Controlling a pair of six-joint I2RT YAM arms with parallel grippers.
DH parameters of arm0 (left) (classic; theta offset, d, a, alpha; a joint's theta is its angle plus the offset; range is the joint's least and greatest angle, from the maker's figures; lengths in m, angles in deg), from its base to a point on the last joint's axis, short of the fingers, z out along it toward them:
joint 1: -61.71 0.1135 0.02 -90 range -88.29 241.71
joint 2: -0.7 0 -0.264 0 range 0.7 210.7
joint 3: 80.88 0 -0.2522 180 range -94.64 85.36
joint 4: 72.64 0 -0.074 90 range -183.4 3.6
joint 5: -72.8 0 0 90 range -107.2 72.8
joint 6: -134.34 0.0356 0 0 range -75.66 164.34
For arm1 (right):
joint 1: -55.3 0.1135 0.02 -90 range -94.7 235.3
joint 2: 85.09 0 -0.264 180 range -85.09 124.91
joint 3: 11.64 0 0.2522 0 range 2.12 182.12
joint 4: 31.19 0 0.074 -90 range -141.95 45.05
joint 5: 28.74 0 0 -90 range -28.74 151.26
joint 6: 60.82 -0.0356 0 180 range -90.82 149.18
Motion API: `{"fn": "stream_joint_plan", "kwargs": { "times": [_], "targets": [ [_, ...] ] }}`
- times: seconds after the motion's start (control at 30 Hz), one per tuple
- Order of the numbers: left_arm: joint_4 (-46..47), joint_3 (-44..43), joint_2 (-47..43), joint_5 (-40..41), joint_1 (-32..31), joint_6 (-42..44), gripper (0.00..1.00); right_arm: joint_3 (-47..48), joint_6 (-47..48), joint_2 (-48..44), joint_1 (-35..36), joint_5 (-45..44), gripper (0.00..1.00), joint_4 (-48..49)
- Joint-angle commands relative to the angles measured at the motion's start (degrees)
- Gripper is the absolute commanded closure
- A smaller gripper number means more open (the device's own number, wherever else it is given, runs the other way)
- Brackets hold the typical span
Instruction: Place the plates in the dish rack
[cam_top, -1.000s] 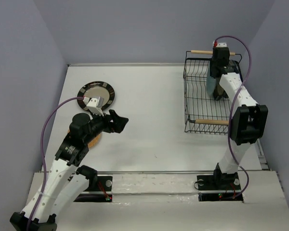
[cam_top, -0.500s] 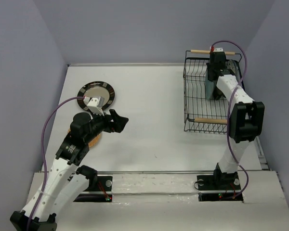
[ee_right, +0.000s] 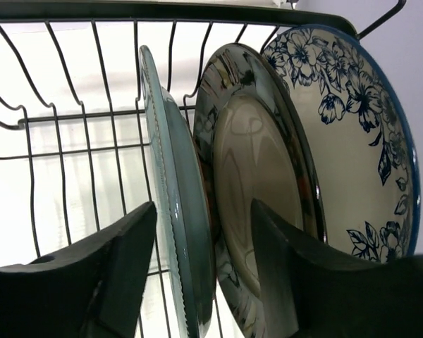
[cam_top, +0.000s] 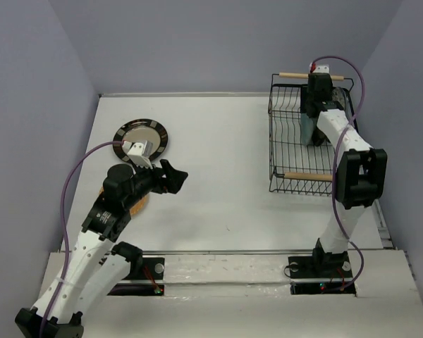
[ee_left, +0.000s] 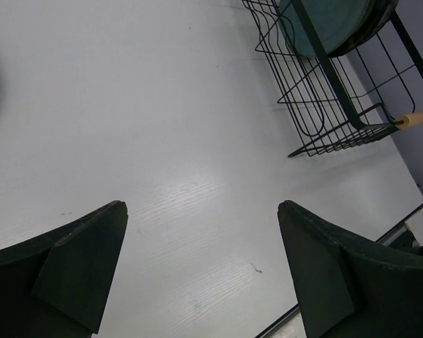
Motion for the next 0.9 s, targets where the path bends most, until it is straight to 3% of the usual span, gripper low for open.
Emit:
{"fn": "stream_joint_plan", "kwargs": {
  "times": [0.0, 0.23, 0.47, 0.7, 0.87],
  "targets": [
    [1.32, 0.32, 0.18, -0.57, 0.74, 0.76, 0.01, 1.39, -1.45, -4.68, -0.23, -0.61, 0.35, 3.77],
    [1.58, 0.23, 0.79, -0.39, 2.67, 0.67, 0.01, 0.16, -7.49, -10.04, -0.23, 5.62, 0.27, 3.06],
    [0.35, -0.65, 2.46, 3.56, 6.53, 0.5, 0.01, -6.07, -21.04, -20.05, -0.23, 24.77, 0.25, 4.99],
    [2.54, -2.41, 5.19, 7.77, 10.67, -3.45, 0.01, -30.81, -36.15, -38.14, 3.09, 43.32, 0.29, 25.28],
    [8.68, -3.99, 10.71, 12.44, 14.01, -10.91, 0.01, -37.71, -37.32, -44.23, 9.86, 45.36, 0.29, 28.37]
  ]
}}
